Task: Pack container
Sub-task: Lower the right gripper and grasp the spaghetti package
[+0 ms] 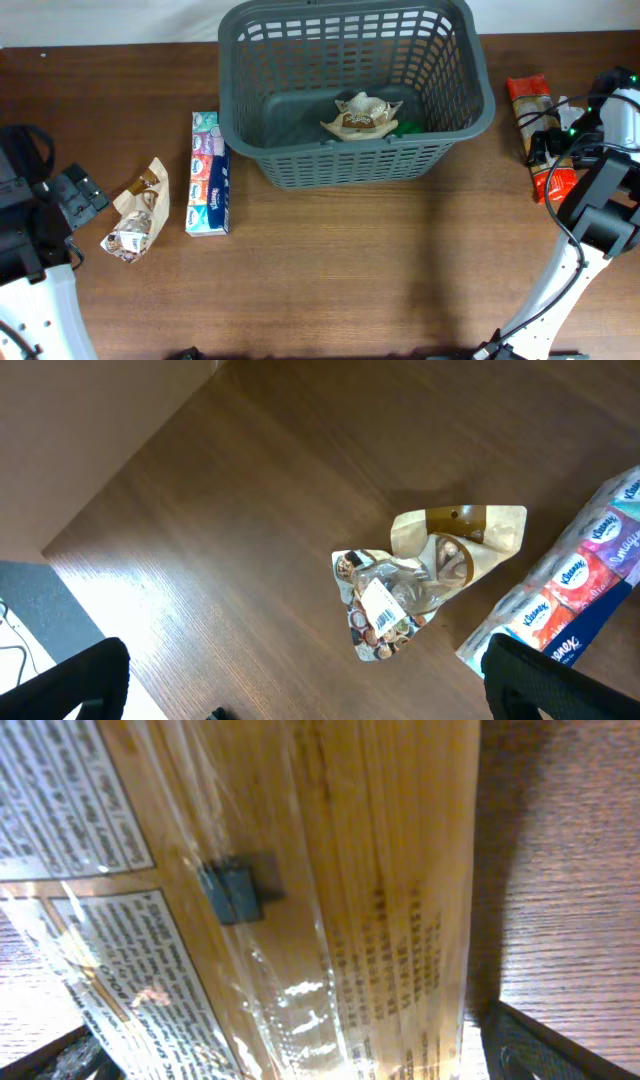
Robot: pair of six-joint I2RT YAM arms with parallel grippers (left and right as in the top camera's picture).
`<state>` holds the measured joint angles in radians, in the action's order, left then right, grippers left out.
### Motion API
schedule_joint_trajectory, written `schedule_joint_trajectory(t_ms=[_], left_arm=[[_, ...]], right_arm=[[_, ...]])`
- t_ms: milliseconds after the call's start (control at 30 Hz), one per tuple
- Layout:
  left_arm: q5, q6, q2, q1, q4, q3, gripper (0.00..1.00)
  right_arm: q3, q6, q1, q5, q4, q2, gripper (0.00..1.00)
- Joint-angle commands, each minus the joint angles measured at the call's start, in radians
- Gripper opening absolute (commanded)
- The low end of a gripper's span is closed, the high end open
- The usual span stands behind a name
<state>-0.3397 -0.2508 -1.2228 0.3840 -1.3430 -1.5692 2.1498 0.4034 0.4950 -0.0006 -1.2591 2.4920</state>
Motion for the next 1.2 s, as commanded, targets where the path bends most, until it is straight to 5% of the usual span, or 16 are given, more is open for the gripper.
schedule_joint_trajectory(t_ms=[0, 200, 267, 367, 733, 1033, 1167], left_arm=[[0.005, 0.002, 0.011, 0.006, 0.002, -0.016, 0.99], [0.004, 0.002, 0.011, 0.006, 0.002, -0.016, 0.99], [0.004, 0.002, 0.011, 0.006, 0.003, -0.016, 0.99], [0.005, 0.002, 0.011, 0.006, 0.002, -0.016, 0.99], [0.004, 0.002, 0.011, 0.006, 0.002, -0.016, 0.99], [0.004, 0.002, 0.011, 0.006, 0.002, -0.016, 0.99], [0.005, 0.002, 0.011, 0.006, 0.002, -0.016, 0.99]], right_arm=[[-0.009, 0.008, 0.002, -0.021, 0.003, 0.019, 0.99], [-0.009, 0.003, 0.002, -0.049, 0.004, 0.019, 0.96], [-0.009, 0.004, 0.002, -0.049, 0.004, 0.019, 0.88], [-0.009, 0.004, 0.002, -0.049, -0.002, 0.019, 0.62], [-0.009, 0.003, 0.002, -0.05, -0.016, 0.019, 0.22], [-0.009, -0.05, 0.002, -0.095, -0.017, 0.019, 0.04], [-0.008, -0.071, 0.002, -0.198, -0.029, 0.019, 0.04]])
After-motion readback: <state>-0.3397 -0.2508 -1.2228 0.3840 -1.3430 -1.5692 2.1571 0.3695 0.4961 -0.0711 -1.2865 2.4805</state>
